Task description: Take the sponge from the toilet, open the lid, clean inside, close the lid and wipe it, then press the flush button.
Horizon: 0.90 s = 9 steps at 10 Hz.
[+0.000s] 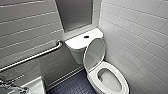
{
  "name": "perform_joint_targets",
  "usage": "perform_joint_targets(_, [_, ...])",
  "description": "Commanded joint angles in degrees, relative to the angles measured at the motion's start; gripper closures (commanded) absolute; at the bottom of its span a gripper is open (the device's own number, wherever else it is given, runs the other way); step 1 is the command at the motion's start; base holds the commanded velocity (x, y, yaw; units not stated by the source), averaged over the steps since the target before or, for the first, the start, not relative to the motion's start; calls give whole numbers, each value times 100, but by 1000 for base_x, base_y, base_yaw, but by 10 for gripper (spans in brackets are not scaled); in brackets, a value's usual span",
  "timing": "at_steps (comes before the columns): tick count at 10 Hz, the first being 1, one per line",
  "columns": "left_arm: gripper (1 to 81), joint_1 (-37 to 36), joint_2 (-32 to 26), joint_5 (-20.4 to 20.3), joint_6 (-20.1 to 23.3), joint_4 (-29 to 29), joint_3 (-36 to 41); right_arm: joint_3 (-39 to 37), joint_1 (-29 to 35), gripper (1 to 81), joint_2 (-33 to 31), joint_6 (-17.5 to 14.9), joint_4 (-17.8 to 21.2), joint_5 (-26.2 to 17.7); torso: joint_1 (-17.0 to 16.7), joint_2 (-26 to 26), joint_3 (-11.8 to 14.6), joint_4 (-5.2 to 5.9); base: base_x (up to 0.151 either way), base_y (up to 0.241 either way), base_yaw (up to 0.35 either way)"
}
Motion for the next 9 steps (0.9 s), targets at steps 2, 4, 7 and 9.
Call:
perform_joint_targets(2, [10, 134, 243, 194, 2080, -1849, -499, 549, 908, 811, -601, -30, 375, -623, 0, 0, 0, 0, 0, 0, 0])
perform_joint_targets(4, [10, 152, 357, 114, 2260, -2066, -720, 664, 1462, 811, -742, -29, 480, -615, 0, 0, 0, 0, 0, 0, 0])
perform_joint_targets(7, [10, 187, 437, 131, 2278, -2049, -958, 533, 2331, 811, -707, -30, 903, -807, 0, 0, 0, 0, 0, 0, 0])
perform_joint_targets(9, [10, 231, 446, 131, 2287, -2058, -967, 271, 2912, 811, -672, -30, 1218, -1227, 0, 0, 0, 0, 0, 0, 0])
